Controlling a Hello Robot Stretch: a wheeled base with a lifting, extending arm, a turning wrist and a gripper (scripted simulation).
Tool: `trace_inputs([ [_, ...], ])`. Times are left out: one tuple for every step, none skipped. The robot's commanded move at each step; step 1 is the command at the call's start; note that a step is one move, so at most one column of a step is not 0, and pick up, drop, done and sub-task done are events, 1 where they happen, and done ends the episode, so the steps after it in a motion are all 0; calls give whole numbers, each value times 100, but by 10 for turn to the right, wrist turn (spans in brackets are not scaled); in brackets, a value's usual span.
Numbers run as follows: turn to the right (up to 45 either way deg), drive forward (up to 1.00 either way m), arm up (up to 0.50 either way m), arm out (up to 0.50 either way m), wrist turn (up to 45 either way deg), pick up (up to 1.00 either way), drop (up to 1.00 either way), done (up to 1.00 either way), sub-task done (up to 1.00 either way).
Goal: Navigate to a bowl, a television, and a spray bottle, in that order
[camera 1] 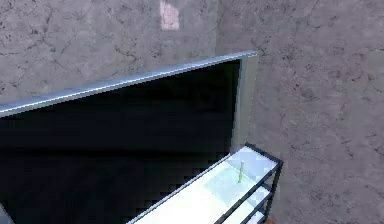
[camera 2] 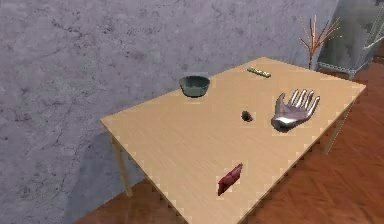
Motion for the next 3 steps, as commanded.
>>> trace_inputs([
  [-120, 0, 0, 0, 0, 0, 0, 0, 0],
  [0, 0, 0, 0, 0, 0, 0, 0, 100],
  [-450, 0, 0, 0, 0, 0, 0, 0, 0],
])
